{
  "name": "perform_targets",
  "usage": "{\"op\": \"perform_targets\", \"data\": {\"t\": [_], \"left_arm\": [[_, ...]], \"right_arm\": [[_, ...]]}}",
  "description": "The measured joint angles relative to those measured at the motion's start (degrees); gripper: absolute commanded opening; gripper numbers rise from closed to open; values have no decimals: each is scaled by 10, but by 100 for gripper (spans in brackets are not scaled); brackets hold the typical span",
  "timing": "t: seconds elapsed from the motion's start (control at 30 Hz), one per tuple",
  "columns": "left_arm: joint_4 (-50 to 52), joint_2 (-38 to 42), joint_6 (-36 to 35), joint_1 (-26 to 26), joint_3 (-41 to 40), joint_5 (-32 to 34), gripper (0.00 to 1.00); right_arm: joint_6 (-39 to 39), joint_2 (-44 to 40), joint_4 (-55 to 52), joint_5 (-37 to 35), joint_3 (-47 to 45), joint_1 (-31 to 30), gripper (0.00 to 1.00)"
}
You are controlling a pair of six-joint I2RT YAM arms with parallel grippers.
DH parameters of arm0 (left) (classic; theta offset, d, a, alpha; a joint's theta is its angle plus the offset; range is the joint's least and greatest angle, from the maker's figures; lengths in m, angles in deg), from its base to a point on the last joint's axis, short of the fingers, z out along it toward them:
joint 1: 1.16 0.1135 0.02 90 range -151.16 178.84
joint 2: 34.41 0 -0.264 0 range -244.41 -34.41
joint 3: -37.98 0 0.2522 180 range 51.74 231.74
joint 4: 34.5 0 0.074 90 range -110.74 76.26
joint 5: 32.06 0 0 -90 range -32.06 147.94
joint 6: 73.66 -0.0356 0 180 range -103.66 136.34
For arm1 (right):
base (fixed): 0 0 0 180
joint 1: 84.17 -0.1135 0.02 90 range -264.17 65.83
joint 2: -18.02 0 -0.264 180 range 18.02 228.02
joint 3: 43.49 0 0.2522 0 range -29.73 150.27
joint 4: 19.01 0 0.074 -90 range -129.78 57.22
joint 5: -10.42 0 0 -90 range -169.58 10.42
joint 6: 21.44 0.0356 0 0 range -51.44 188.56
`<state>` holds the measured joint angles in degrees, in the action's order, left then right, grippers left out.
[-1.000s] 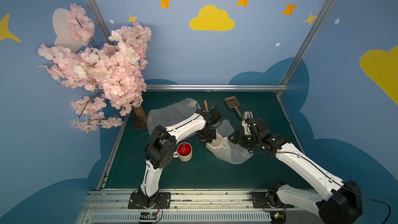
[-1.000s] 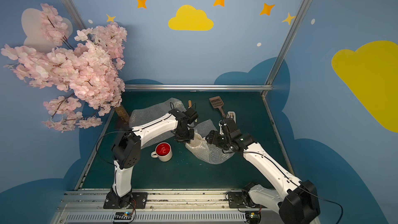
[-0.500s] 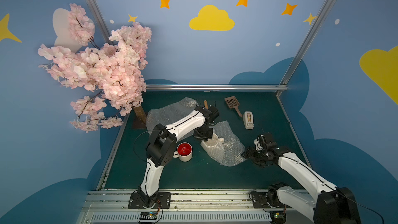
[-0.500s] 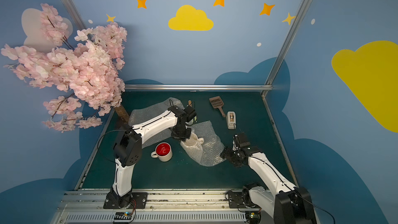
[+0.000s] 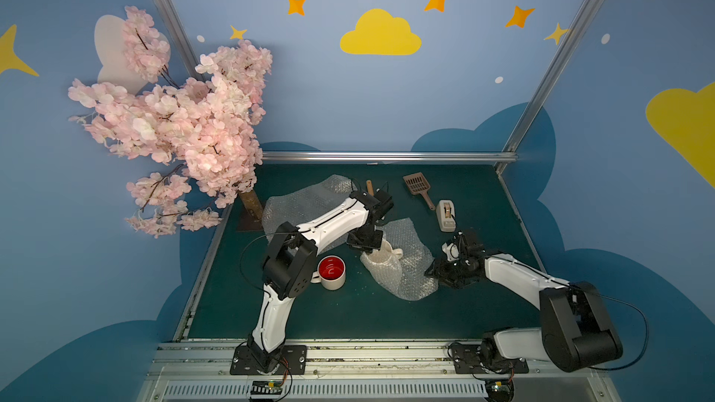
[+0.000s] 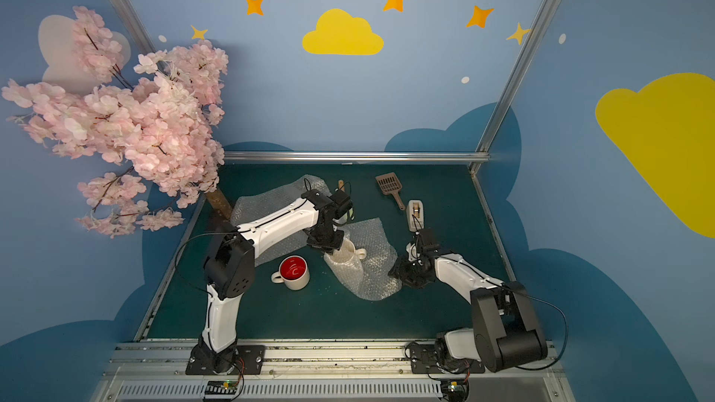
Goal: Wrap mugs in bubble wrap
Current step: Wrap the mug in bubble wrap.
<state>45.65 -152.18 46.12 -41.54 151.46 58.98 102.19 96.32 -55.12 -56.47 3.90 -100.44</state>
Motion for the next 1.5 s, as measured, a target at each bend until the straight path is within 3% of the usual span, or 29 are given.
{"op": "perform_targets", "data": {"t": [0.1,0.27,0.43,0.67,1.03,1.23,1.5], "left_arm": [[0,0,0,0,0,0,3],[0,0,-2,0,0,0,3],[3,-1,-4,0,3,0,3],[24,-20,-6,-8,33,4,3],[41,-52,-11,-35,81,0,3],[58,-71,-13,-40,110,-5,3],[52,-70,-14,-43,106,-7,3]], "right_arm": [[-3,-4,3,7,-8,-3,18],[-8,-51,-18,11,-12,-3,0],[-11,-104,-52,31,-1,-3,0],[-4,-130,-91,118,67,-7,0],[94,-61,-11,254,117,-39,0],[146,2,41,253,150,-84,0],[183,53,88,198,162,-130,0]]}}
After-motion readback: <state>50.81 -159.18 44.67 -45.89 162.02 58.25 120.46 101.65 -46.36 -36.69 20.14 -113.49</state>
